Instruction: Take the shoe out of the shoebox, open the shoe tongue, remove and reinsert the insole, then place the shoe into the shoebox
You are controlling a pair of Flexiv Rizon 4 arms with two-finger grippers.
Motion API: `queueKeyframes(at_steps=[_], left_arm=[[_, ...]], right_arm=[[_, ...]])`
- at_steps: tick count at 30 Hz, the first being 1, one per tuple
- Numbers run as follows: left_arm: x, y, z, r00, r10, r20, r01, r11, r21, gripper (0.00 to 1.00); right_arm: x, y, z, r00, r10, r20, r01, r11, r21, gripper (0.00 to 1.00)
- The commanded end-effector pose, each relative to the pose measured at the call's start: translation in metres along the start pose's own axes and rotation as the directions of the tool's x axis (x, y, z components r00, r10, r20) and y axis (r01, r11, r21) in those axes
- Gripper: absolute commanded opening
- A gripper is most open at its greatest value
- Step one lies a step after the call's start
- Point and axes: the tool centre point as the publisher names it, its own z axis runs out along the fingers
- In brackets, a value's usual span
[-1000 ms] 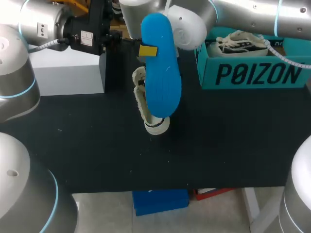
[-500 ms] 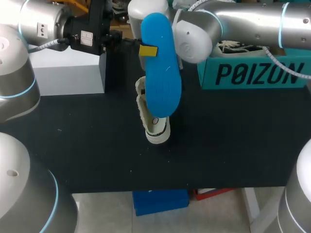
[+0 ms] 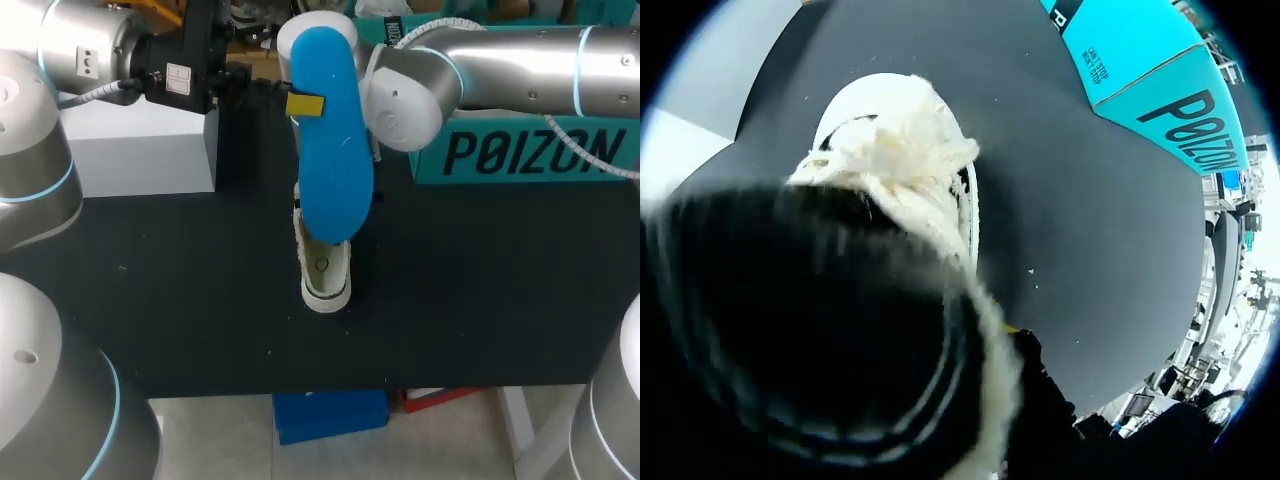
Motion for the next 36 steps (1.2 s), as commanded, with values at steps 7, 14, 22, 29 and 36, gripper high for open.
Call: queueKeyframes(at_steps=[7, 14, 22, 29, 36], left_arm=[[0.000, 0.001, 0.001, 1.000, 0.002, 0.004, -0.002, 1.000, 0.002, 0.00], [0.000, 0.001, 0.001, 1.000, 0.002, 0.004, -0.002, 1.000, 0.002, 0.00], [0.000, 0.001, 0.001, 1.000, 0.002, 0.004, -0.002, 1.000, 0.002, 0.00], [0.000, 0.001, 0.001, 1.000, 0.002, 0.004, -0.002, 1.000, 0.002, 0.00], [0.000, 0.001, 0.001, 1.000, 0.002, 0.004, -0.002, 1.000, 0.002, 0.00]], right_arm=[[-0.007, -0.004, -0.005, 0.999, 0.030, -0.012, -0.030, 1.000, -0.009, 1.00], [-0.015, -0.006, -0.024, 0.994, 0.038, -0.101, -0.038, 0.999, 0.001, 1.00], [-0.023, -0.007, -0.058, 0.959, 0.020, -0.284, -0.034, 0.998, -0.043, 1.00], [-0.032, -0.007, -0.096, 0.904, -0.015, -0.427, -0.038, 0.992, -0.116, 1.00], [-0.043, -0.005, -0.133, 0.789, -0.028, -0.614, -0.077, 0.987, -0.144, 1.00]])
